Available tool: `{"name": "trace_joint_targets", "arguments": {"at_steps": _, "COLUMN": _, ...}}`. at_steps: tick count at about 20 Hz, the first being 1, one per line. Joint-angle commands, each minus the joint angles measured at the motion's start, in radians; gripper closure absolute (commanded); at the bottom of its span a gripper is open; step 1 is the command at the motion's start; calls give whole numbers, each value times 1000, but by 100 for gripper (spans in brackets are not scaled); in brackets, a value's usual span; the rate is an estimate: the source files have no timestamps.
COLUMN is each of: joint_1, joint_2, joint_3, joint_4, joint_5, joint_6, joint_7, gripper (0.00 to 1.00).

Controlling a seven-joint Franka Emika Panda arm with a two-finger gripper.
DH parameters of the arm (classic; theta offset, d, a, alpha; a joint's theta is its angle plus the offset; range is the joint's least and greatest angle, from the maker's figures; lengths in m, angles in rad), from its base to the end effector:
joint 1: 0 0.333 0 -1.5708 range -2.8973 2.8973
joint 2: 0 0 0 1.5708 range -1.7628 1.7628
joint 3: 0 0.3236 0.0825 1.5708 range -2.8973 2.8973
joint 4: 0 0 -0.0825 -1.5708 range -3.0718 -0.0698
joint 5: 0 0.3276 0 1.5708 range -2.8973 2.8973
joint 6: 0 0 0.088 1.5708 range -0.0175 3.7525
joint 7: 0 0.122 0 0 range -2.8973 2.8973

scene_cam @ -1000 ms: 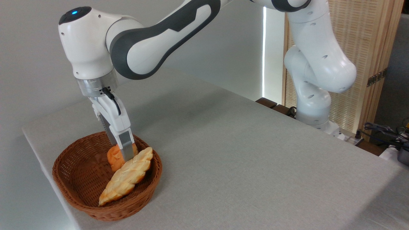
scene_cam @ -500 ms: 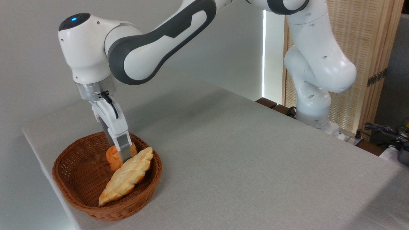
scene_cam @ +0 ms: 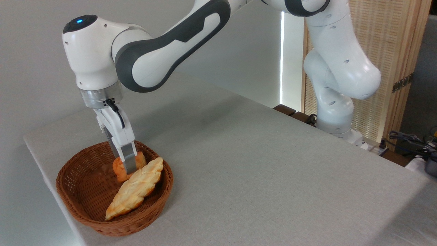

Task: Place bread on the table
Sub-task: 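Close the gripper around the small round roll, then lift the roll up out of the basket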

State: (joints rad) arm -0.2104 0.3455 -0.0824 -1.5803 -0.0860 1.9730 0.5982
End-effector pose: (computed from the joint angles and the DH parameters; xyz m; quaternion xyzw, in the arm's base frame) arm 0.5904 -0.1782 0.4564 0.9087 -0.4133 0.0319 0.0495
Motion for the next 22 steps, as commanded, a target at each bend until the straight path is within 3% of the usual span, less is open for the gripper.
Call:
{"name": "trace_joint_targets", "arguments": {"at_steps": 1, "joint_1": 6, "joint_2": 4, "joint_3": -4, "joint_4": 3, "joint_5": 11, "joint_6": 20, "joint_7": -6, "gripper": 56}}
{"name": "trace_joint_targets", "arguments": {"at_steps": 18, "joint_1": 28, "joint_2": -62, "joint_3": 7, "joint_4": 11, "joint_5": -9, "joint_6": -19, "joint_7": -26, "gripper": 54}}
{"name": "trace_joint_targets", "arguments": {"at_steps": 22, "joint_1": 40, "joint_2": -120, "joint_3": 9, "joint_4": 10, "joint_5": -29, "joint_6": -17, "joint_7": -20, "gripper": 52}}
